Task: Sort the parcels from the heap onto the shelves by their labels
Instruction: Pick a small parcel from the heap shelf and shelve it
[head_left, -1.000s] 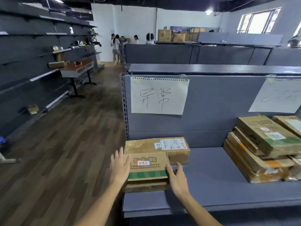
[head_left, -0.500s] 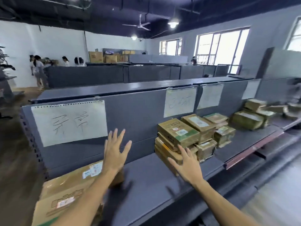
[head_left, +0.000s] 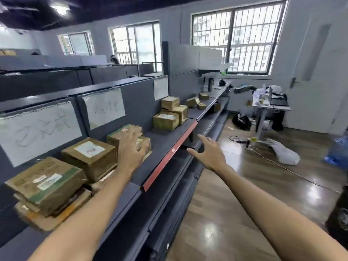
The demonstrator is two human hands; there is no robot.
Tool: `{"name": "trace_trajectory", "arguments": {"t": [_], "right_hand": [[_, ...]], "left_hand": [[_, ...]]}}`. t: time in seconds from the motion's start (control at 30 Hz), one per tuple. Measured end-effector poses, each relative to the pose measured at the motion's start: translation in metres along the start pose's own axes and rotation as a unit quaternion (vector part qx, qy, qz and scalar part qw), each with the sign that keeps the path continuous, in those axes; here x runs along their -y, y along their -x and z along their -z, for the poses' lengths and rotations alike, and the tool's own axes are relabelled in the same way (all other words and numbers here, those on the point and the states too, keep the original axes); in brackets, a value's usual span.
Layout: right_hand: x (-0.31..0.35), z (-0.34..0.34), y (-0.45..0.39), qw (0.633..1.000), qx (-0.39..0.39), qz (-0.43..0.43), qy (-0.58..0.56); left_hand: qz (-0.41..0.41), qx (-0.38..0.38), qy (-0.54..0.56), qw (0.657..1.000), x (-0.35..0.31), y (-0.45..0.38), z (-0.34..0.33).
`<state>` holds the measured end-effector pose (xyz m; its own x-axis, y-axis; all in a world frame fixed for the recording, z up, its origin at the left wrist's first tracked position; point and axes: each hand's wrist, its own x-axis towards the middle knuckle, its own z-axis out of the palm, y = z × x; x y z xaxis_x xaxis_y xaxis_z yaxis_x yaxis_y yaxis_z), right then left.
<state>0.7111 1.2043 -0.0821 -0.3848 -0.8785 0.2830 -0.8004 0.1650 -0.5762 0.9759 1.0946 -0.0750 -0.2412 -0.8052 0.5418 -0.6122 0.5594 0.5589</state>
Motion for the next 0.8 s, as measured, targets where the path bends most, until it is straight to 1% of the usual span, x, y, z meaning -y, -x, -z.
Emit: {"name": "trace_trajectory", "arguments": {"t": [0.17, 0.27, 0.4, 0.5, 0.6, 0.7, 0.8], "right_hand": [[-0.084, 0.017, -0.056, 0.998, -0.033, -0.053, 0.009], [-0.129, 0.020, -0.098, 0.996, -0.037, -0.081, 0.021], [-0.185, 0.024, -0.172, 0.992, -0.047, -0.110, 0.043], [-0.222, 0.030, -0.235, 0.989, -0.047, -0.136, 0.044], [-0.253, 0.040, -0.297, 0.985, -0.054, -0.157, 0.057], [-0.284, 0.051, -0.351, 0.980, -0.073, -0.172, 0.060], [-0.322, 0.064, -0.401, 0.978, -0.083, -0.181, 0.064]], "left_hand": [[-0.037, 0.069, 0.011, 0.997, -0.038, -0.063, -0.112], [-0.051, 0.084, 0.035, 0.995, -0.047, -0.109, -0.177], [-0.058, 0.086, 0.085, 0.991, -0.051, -0.182, -0.266], [-0.039, 0.108, 0.118, 0.986, -0.061, -0.238, -0.330], [-0.040, 0.130, 0.160, 0.978, -0.075, -0.296, -0.388], [-0.045, 0.147, 0.164, 0.974, -0.091, -0.350, -0.446], [-0.073, 0.163, 0.160, 0.971, -0.109, -0.396, -0.503]]}}
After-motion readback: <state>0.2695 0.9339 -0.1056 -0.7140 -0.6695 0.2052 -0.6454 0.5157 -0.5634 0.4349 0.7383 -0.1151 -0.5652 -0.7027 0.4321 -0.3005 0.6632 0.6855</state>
